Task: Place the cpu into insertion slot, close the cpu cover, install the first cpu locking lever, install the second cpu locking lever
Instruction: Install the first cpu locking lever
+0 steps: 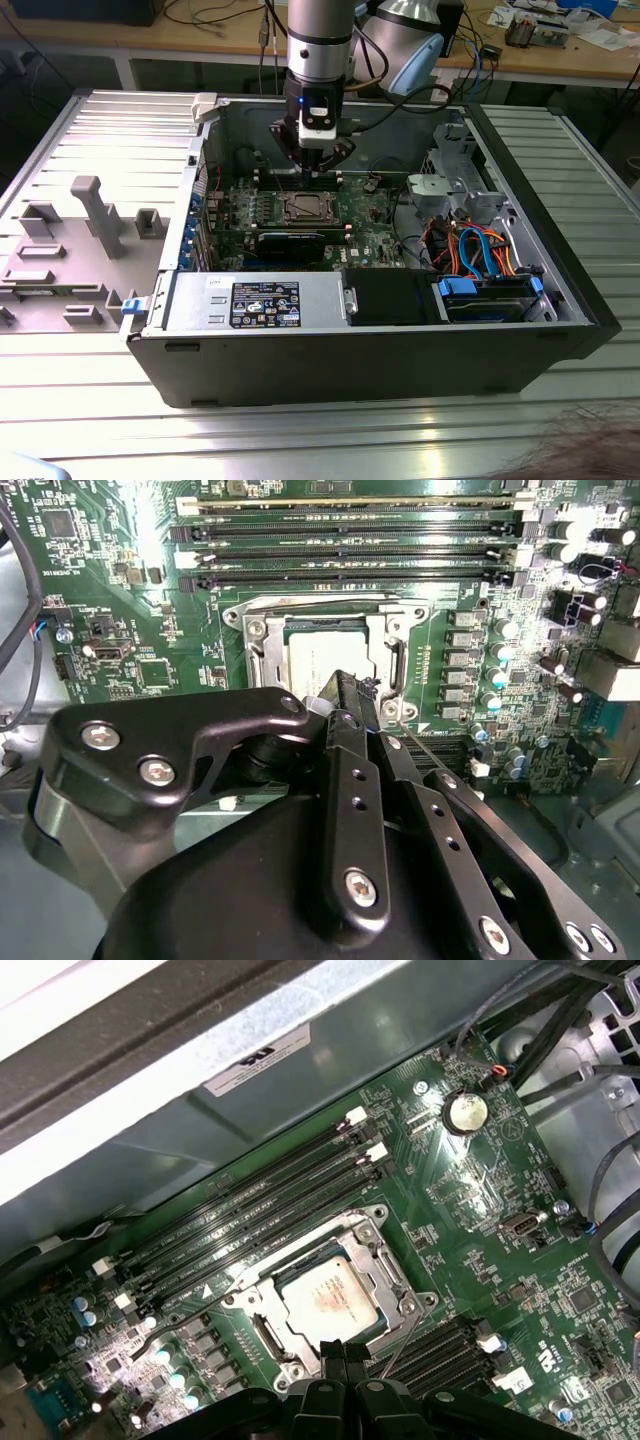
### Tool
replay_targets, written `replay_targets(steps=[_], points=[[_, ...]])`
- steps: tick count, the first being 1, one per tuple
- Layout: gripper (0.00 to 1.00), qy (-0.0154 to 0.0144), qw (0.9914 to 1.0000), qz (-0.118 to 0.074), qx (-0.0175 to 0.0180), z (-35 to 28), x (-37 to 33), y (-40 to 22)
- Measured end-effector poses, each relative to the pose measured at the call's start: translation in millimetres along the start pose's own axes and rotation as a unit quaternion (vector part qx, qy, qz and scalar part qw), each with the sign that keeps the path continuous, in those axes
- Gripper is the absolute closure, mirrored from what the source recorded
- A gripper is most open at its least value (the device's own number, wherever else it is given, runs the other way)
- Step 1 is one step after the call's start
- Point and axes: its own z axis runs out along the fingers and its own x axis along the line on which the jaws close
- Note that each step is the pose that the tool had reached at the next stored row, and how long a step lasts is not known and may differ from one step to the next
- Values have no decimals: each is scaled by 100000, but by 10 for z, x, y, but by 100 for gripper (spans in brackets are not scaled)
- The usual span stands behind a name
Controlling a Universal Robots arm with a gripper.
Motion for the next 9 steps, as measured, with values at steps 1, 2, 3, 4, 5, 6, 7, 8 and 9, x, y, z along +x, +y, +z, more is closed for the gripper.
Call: replay_targets(steps=[1, 2, 3, 4, 5, 6, 7, 8, 9], points=[[89, -7, 100000, -74, 1, 0, 0, 0], [89, -11, 100000, -188, -4, 0, 0, 0], [89, -17, 100000, -286, -8, 0, 0, 0], [89, -24, 99999, -357, -8, 0, 0, 0], [89, -30, 99999, -479, -8, 0, 0, 0], [89, -31, 99998, -552, -12, 0, 0, 0], [89, -38, 99998, -637, -14, 0, 0, 0], [89, -40, 99998, -702, -17, 0, 0, 0], [89, -46, 99997, -766, -17, 0, 0, 0]])
